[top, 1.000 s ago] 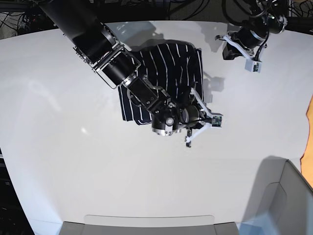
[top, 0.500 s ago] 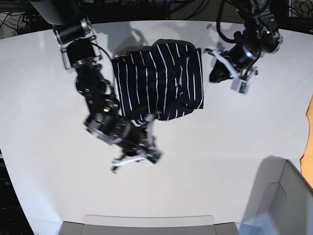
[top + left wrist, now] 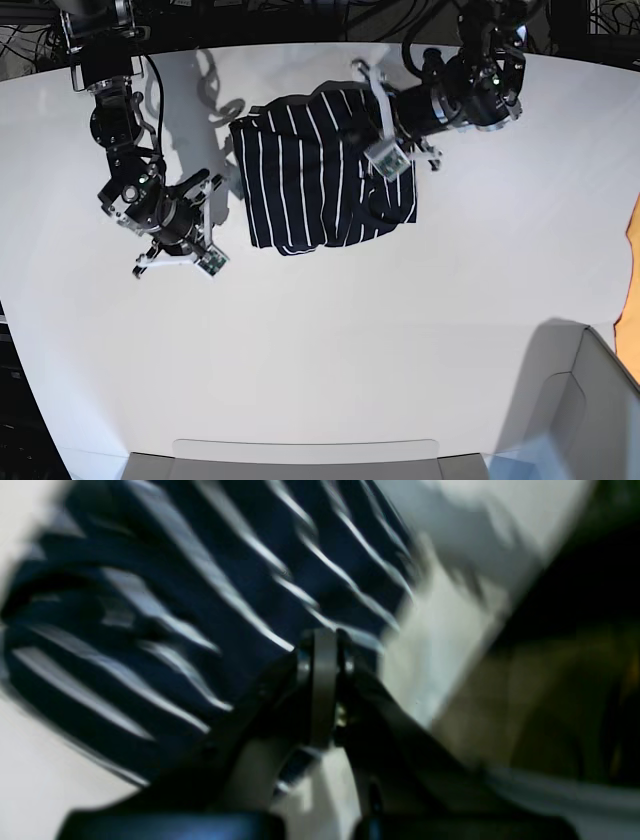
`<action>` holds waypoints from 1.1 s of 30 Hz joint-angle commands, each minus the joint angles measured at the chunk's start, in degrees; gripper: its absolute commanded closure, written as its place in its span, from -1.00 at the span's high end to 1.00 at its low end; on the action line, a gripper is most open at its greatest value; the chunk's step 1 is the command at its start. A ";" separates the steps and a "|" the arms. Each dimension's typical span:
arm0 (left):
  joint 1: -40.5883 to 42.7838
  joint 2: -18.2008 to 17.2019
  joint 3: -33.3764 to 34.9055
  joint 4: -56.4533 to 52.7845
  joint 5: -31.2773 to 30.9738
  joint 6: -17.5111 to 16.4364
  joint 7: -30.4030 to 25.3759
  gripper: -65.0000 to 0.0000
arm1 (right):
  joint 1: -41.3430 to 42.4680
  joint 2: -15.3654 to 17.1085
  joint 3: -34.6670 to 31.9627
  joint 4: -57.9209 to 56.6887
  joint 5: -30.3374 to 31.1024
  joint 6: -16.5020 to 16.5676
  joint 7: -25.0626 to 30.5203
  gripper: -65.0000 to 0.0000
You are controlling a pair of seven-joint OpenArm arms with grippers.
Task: Fold the T-shirt properly
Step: 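Press and smooth the folded bundle with the right gripper, then withdraw, then grasp the folded bundle with the left gripper and drag it aside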
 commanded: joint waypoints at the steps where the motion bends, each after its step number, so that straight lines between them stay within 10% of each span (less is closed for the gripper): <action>1: -0.39 -0.31 0.30 -0.01 -0.67 -0.06 -0.90 -1.00 | 1.10 0.16 -1.15 0.17 0.38 -0.25 1.50 -1.00; 9: -5.40 -2.51 -0.14 -14.69 -0.58 -0.06 -0.81 -1.00 | -3.12 0.51 -10.02 -0.35 0.11 -0.25 1.59 -1.00; 15: -8.04 -2.51 -18.95 -15.92 -0.93 19.33 -3.80 -1.00 | -10.06 3.15 -14.68 12.66 0.20 8.36 1.59 -1.00; 27: -3.21 0.39 -18.42 -1.07 -4.45 18.89 -6.79 -1.00 | -16.48 1.04 3.95 19.34 0.11 12.01 1.15 -1.00; 33: 0.05 0.13 -1.90 0.52 -5.50 7.20 -6.88 -1.00 | -12.35 -2.74 21.54 15.03 0.11 12.01 1.15 -1.00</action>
